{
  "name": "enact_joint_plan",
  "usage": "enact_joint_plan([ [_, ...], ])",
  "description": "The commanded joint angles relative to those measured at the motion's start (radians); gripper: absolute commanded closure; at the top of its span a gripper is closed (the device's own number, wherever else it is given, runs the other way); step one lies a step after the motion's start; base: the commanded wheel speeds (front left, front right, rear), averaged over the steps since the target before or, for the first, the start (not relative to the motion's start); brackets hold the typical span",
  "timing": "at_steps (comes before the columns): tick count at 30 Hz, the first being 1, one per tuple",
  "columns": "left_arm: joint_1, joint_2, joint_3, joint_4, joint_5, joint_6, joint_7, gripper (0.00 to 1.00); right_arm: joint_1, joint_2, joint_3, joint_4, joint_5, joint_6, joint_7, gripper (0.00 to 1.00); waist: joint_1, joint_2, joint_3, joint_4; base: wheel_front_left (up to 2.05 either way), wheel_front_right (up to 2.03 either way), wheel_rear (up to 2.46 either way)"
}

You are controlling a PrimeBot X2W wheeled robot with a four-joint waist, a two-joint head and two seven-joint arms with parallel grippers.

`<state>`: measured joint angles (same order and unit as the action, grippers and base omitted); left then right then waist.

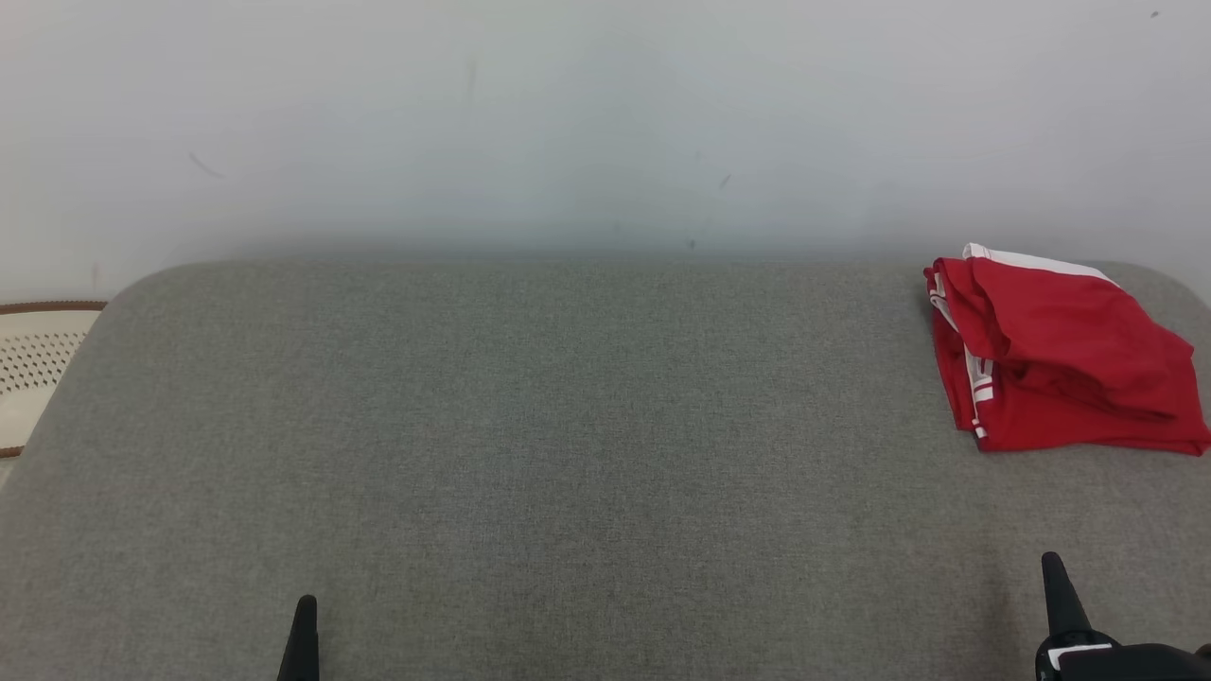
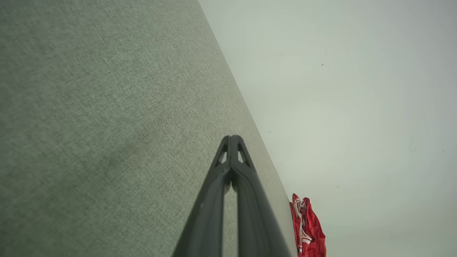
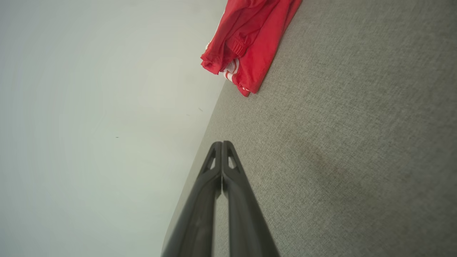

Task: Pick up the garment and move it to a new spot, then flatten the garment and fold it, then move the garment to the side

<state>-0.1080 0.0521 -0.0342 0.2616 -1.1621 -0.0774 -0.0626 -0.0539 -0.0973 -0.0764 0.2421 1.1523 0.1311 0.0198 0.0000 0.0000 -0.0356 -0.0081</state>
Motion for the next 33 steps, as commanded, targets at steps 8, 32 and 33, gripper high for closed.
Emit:
enact_joint_plan([
  [8,-0.037,0.001,0.006,0.017,-0.099,-0.012,0.017,1.0,-0.032,-0.008,-0.024,0.006,0.102,0.0,0.027,1.0,0.0,0.0,0.006,0.001,0.0,0.0,0.0],
  [32,-0.085,-0.001,0.009,0.059,-0.308,-0.036,0.055,1.0,-0.069,-0.004,-0.079,0.032,0.322,0.0,0.089,1.0,0.0,0.0,0.024,0.005,0.0,0.0,0.0],
  [33,-0.087,-0.001,0.009,0.061,-0.316,-0.037,0.058,1.0,-0.071,-0.004,-0.081,0.033,0.329,0.0,0.092,1.0,0.0,0.0,0.024,0.005,0.0,0.0,0.0],
])
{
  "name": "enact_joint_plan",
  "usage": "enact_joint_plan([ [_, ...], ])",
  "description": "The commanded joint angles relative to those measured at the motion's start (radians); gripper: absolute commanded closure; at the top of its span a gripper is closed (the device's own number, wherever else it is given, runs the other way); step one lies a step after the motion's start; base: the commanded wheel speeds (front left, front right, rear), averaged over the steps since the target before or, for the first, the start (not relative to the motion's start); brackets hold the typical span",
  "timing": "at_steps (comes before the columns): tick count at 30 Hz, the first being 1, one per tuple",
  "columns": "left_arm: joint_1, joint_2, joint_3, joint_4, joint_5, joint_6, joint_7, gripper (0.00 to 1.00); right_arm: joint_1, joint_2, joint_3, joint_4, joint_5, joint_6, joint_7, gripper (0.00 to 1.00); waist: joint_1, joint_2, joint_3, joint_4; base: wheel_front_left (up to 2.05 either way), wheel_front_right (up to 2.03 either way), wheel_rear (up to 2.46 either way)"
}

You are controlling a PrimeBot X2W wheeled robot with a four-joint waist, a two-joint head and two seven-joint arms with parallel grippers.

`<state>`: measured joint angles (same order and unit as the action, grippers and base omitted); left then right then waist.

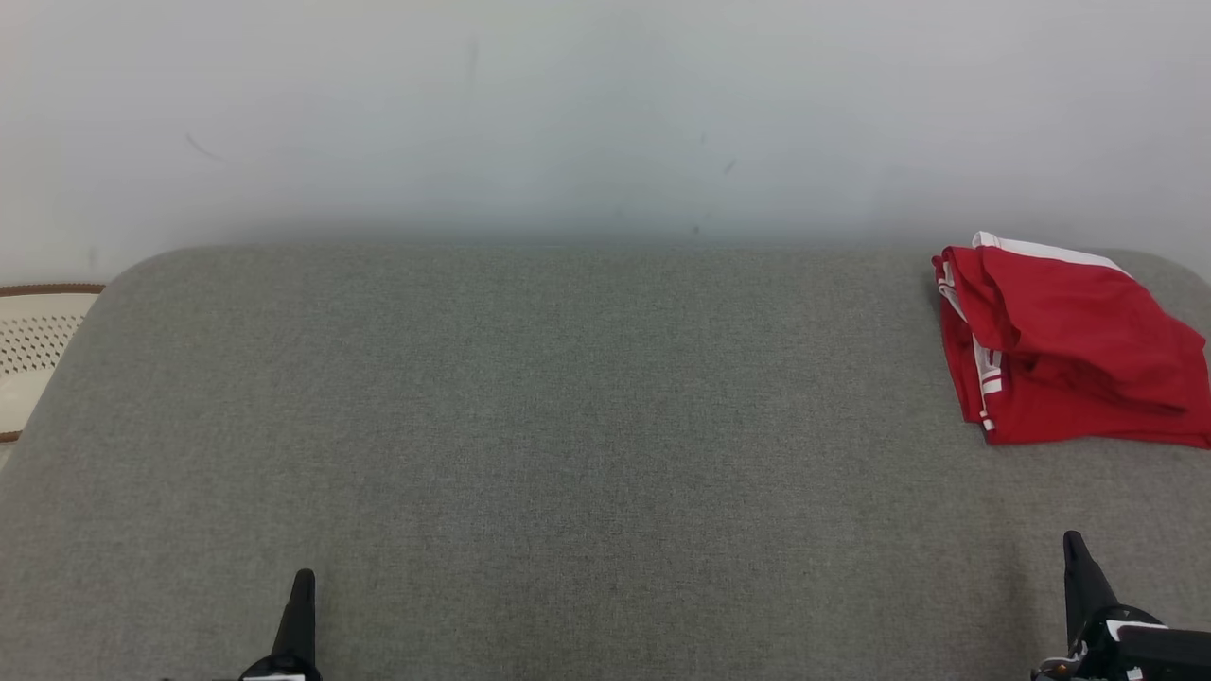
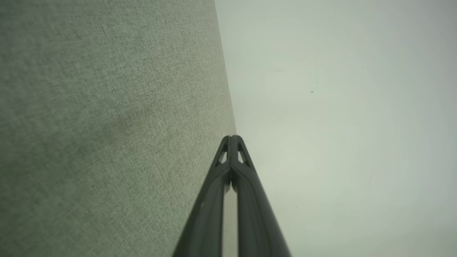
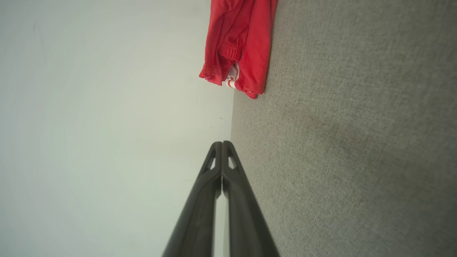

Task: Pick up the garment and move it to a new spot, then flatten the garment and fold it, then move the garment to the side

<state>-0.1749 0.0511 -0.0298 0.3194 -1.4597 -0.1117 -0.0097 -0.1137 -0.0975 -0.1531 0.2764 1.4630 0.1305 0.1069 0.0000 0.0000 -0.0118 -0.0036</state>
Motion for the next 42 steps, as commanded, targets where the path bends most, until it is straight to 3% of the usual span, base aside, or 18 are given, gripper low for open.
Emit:
enact_joint_plan([
  [1,-0.021,0.0,0.005,0.004,-0.026,-0.004,0.006,1.0,-0.013,-0.003,-0.007,0.0,0.025,0.0,0.008,1.0,0.0,0.0,0.001,0.0,0.0,0.0,0.0],
  [23,-0.053,-0.001,0.007,0.035,-0.175,-0.021,0.035,1.0,-0.04,0.002,-0.05,0.02,0.182,0.0,0.054,1.0,0.0,0.0,0.017,0.003,0.0,0.0,0.0],
  [42,-0.047,-0.001,0.006,0.035,-0.175,-0.021,0.034,1.0,-0.037,0.01,-0.06,0.02,0.167,0.0,0.063,1.0,0.0,0.0,0.017,0.003,0.0,0.0,0.0],
])
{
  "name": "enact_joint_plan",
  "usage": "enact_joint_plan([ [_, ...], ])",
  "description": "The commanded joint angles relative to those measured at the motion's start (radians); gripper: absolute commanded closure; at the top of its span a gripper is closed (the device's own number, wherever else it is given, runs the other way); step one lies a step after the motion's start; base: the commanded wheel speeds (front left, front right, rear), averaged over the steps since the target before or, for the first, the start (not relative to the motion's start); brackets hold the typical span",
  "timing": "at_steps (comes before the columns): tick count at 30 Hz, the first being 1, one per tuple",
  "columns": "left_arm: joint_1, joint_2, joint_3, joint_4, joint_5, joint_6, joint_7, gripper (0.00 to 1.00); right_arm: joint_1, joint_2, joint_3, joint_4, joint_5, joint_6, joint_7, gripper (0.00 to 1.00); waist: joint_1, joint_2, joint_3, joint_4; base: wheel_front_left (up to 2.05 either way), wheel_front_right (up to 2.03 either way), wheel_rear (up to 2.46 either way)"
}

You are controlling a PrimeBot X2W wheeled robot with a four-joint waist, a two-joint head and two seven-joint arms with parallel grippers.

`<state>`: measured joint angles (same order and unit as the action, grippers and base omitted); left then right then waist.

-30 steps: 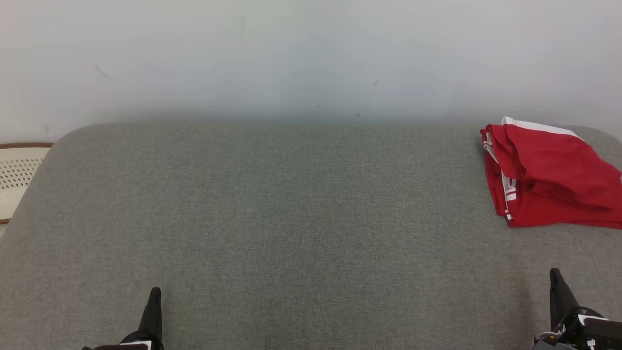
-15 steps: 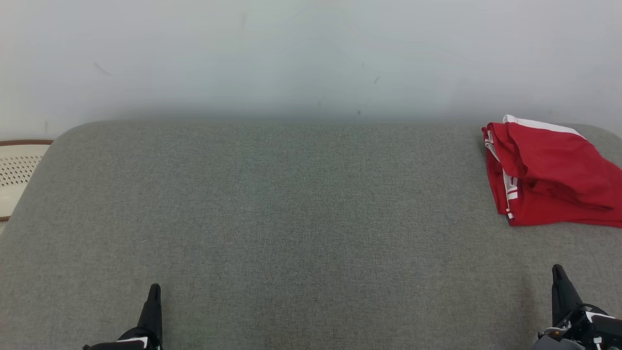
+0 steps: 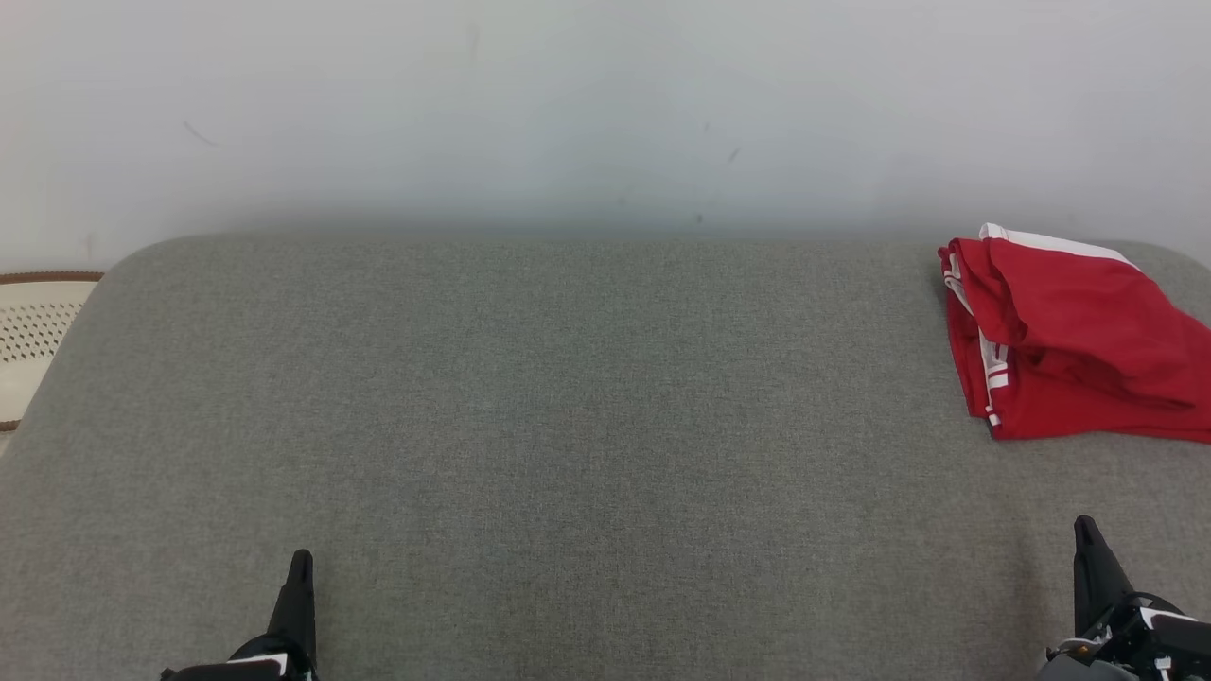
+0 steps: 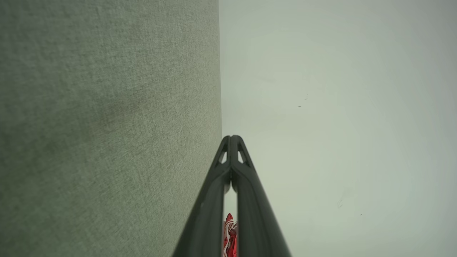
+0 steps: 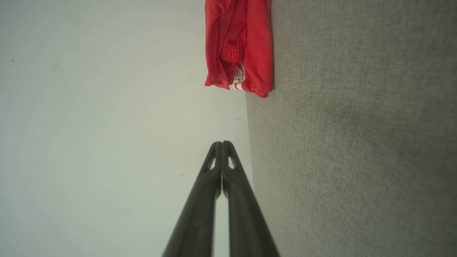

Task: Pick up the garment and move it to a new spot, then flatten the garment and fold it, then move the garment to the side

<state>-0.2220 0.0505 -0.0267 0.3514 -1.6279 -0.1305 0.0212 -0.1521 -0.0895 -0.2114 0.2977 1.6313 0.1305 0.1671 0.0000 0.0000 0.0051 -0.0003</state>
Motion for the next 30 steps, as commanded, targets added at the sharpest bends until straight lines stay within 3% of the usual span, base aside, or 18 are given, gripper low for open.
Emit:
enact_joint_plan([
  [1,0.0,-0.001,0.003,0.003,-0.006,-0.003,0.004,1.0,0.001,0.003,-0.003,-0.002,-0.002,0.0,0.003,1.0,0.0,0.0,0.0,0.0,0.0,0.0,0.0],
  [30,0.0,-0.001,0.003,0.003,-0.007,-0.003,0.003,1.0,-0.002,0.011,-0.015,-0.001,-0.013,0.0,0.013,1.0,0.0,0.0,0.0,0.0,0.0,0.0,0.0],
])
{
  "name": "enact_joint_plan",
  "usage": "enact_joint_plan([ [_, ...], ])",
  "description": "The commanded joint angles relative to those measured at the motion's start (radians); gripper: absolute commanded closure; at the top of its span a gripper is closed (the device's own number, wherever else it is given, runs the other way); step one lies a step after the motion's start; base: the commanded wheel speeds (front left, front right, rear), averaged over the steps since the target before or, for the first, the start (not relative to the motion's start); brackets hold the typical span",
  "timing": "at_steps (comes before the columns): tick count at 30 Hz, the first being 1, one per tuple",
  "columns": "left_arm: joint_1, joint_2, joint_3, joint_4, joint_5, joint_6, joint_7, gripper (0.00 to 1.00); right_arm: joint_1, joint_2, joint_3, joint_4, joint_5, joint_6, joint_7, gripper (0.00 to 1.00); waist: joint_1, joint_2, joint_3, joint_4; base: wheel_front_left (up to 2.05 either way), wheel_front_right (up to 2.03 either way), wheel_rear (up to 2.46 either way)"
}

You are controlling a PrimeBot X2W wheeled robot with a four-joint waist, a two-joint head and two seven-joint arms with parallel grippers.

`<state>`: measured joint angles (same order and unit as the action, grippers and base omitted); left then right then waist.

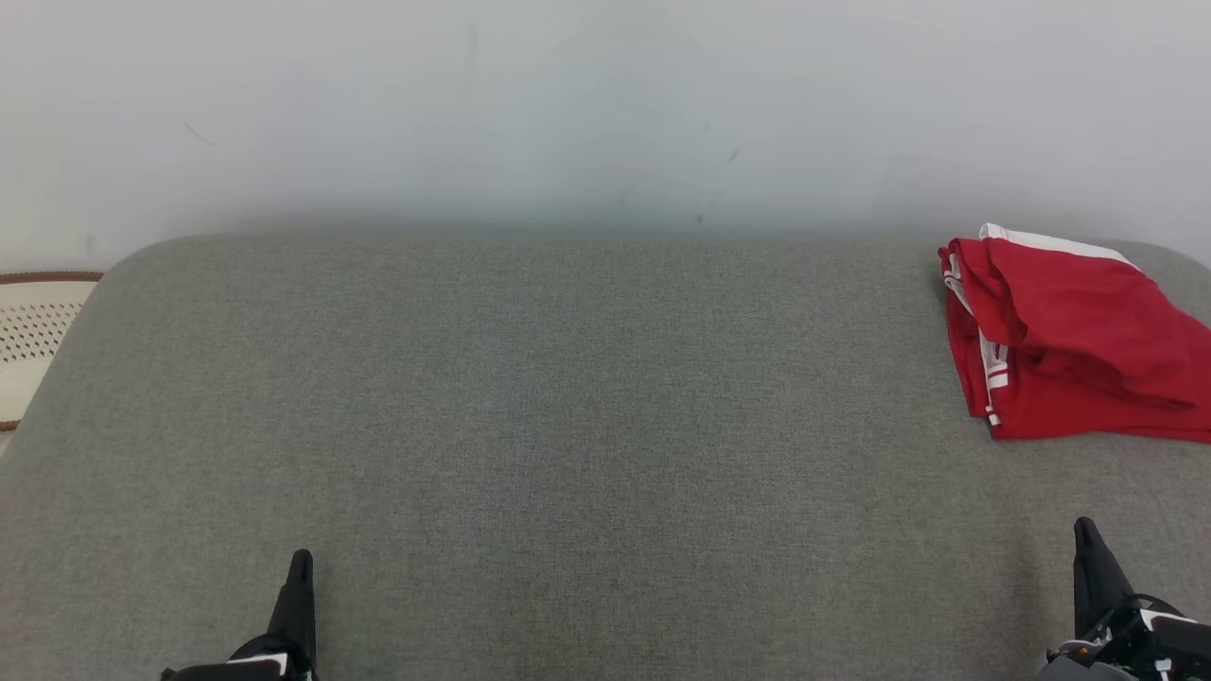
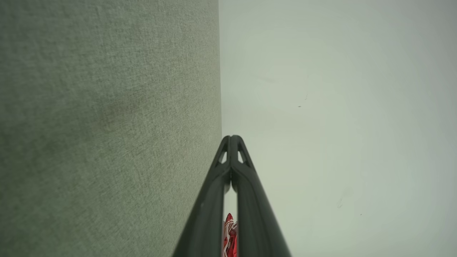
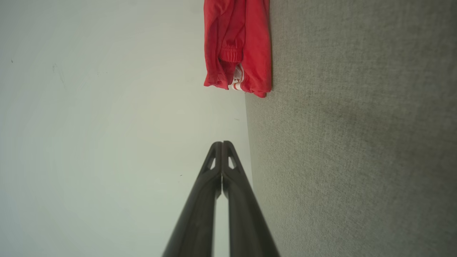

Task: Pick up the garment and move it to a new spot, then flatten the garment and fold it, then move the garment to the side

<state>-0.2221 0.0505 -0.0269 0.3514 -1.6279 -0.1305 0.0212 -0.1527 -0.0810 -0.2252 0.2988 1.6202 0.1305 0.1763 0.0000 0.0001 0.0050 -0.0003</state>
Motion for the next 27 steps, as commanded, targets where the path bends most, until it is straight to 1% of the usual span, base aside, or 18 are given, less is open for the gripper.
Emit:
enact_joint_plan([
  [1,0.0,-0.001,0.003,0.003,-0.007,-0.003,0.003,1.0,-0.002,0.003,-0.001,-0.002,-0.002,0.0,0.004,1.0,0.0,-0.0001,0.0,0.0,0.0,0.0,0.0],
  [27,0.001,-0.001,0.003,0.003,-0.007,-0.003,0.003,1.0,-0.004,0.008,-0.01,-0.002,-0.012,0.0,0.01,1.0,0.0,-0.0001,0.0,0.0,0.0,0.0,0.0],
])
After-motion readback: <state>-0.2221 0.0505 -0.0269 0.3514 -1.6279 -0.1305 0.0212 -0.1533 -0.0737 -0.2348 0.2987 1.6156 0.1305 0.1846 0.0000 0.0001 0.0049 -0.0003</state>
